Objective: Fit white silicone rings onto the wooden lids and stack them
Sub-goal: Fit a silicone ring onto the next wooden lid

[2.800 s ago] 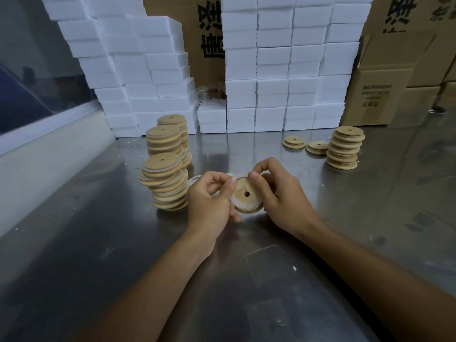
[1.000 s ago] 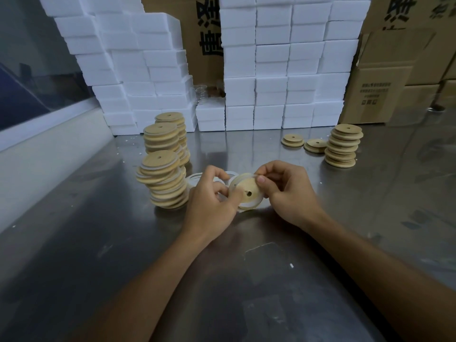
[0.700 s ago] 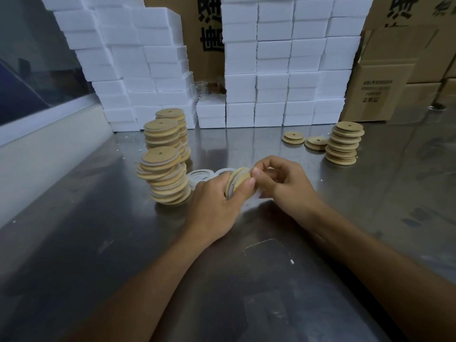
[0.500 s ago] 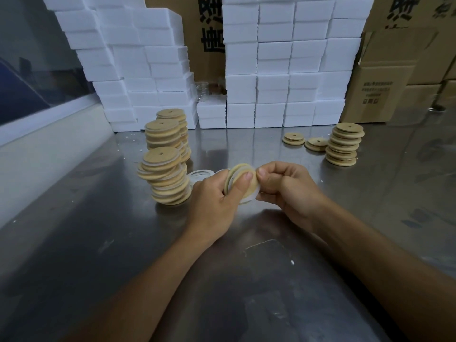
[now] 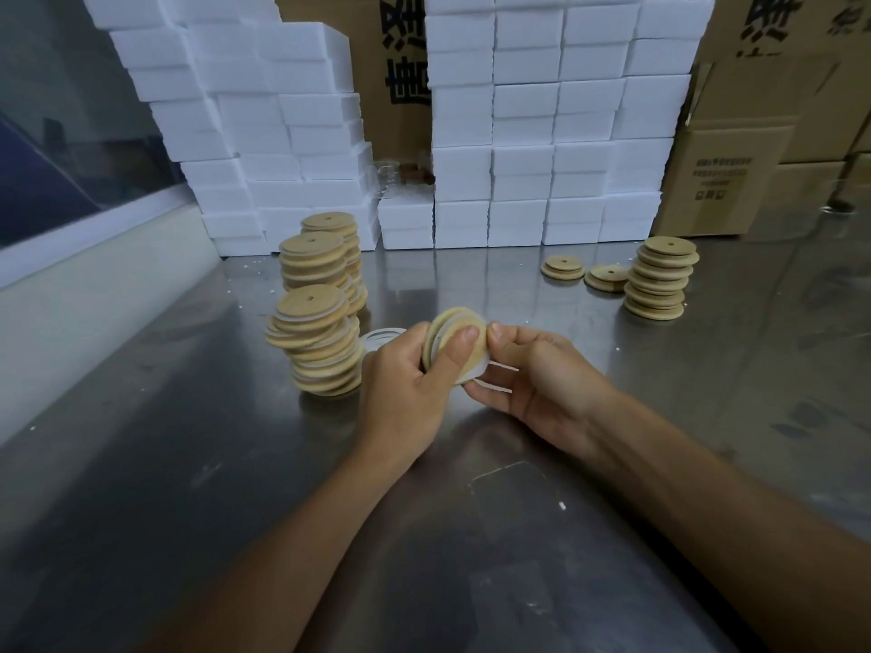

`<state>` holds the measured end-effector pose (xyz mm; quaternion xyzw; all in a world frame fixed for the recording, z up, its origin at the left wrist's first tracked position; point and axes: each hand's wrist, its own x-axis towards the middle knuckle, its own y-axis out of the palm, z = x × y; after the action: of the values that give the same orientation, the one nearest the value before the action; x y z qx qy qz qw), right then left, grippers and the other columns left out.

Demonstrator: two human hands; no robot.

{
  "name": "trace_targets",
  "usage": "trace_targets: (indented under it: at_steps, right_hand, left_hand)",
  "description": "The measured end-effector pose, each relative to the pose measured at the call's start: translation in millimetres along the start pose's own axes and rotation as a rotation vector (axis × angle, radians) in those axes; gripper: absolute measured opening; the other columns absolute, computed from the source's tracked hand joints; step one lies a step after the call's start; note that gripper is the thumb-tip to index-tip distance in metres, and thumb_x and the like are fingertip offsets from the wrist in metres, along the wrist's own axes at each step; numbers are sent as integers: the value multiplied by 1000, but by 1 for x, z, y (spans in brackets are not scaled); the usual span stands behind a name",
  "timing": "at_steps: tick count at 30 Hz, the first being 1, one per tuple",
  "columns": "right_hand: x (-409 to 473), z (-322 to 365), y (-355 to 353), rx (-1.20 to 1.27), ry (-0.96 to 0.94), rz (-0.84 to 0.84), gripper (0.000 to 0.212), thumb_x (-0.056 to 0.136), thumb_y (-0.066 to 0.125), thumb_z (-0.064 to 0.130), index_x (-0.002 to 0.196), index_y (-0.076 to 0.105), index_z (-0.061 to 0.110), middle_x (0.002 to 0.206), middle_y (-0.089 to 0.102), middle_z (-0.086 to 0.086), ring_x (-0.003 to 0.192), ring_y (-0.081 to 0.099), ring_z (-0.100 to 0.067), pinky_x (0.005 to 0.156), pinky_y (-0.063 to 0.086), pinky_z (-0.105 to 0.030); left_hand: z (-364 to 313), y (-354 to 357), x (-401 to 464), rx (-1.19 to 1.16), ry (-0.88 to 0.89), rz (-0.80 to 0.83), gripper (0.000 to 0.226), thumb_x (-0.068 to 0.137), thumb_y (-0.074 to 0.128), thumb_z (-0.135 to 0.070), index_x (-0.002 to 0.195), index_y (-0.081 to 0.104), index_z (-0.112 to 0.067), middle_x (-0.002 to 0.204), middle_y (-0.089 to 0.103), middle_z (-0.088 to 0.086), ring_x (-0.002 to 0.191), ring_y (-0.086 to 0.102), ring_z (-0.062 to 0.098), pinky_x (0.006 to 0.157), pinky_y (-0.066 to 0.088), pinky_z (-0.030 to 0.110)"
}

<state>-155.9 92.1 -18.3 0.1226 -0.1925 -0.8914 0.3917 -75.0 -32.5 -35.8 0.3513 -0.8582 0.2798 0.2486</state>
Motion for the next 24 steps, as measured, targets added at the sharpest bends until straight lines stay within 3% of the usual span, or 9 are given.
trace_targets:
  at_steps: [3, 6, 8, 10, 13, 15, 17, 19, 24]
  right_hand:
    - [-1, -1, 2, -138, -133, -88, 28, 100, 54, 12, 78, 73, 12, 81, 75, -6, 73, 73, -13, 61, 56, -25]
    - [-3, -2, 0, -615, -519, -179, 16, 97, 56, 2, 85, 63, 9, 74, 68, -2, 69, 66, -7, 61, 52, -23]
    - [-4, -1, 2, -855, -691, -123, 12, 94, 55, -3, 88, 62, 5, 79, 67, -2, 75, 64, -10, 67, 53, -27]
    - [-6, 0, 5, -957, -746, -60, 10, 93, 56, -2, 90, 64, 4, 84, 69, -2, 81, 65, -14, 73, 54, -30]
    - [-6, 4, 4, -898, -694, -59, 6, 94, 60, 3, 90, 65, 3, 84, 70, -5, 80, 67, -17, 71, 54, -33]
    - [-5, 4, 3, -773, -593, -84, 10, 95, 60, 5, 87, 65, 2, 77, 68, -5, 71, 64, -11, 65, 52, -27]
    - [-4, 4, 3, -625, -481, -99, 14, 95, 59, 5, 83, 66, 3, 68, 67, -2, 62, 62, -5, 61, 50, -19]
    - [-3, 6, 2, -501, -389, -103, 17, 95, 59, 6, 80, 67, 4, 65, 67, -4, 59, 61, -9, 61, 52, -21]
    - [-5, 14, -7, -395, -284, -87, 14, 93, 60, 5, 84, 68, -2, 75, 68, -14, 64, 66, -15, 63, 57, -24]
  left_hand:
    - [-1, 1, 0, 14, 14, 3, 55, 84, 59, -55, 68, 61, -3, 58, 53, 12, 59, 48, 29, 55, 42, 44]
    - [3, 1, -1, 7, -63, 124, 47, 76, 62, -56, 62, 63, -11, 51, 55, 2, 48, 50, 19, 47, 42, 35]
    - [3, 2, -3, 1, -136, 262, 46, 72, 57, -59, 58, 60, -16, 47, 53, -4, 44, 48, 9, 45, 40, 28]
    - [3, 2, -4, 16, -159, 307, 44, 70, 52, -58, 60, 60, -16, 49, 55, -3, 46, 51, 7, 47, 41, 28]
    - [1, 0, -2, 17, -153, 286, 46, 73, 51, -56, 64, 63, -13, 56, 62, 5, 53, 58, 17, 55, 50, 39]
    - [0, -1, -2, 76, -127, 273, 51, 74, 49, -58, 64, 65, -11, 58, 63, 8, 57, 60, 22, 59, 50, 47]
    - [-1, -1, -2, 102, -117, 266, 54, 73, 48, -62, 64, 65, -11, 59, 63, 8, 58, 60, 21, 60, 49, 48]
    - [-3, 0, -3, 85, -119, 253, 56, 72, 48, -64, 65, 65, -11, 60, 64, 8, 59, 60, 21, 62, 49, 48]
    - [-6, 1, -6, 73, -87, 281, 62, 74, 46, -66, 72, 69, -8, 65, 66, 11, 64, 62, 25, 66, 50, 49]
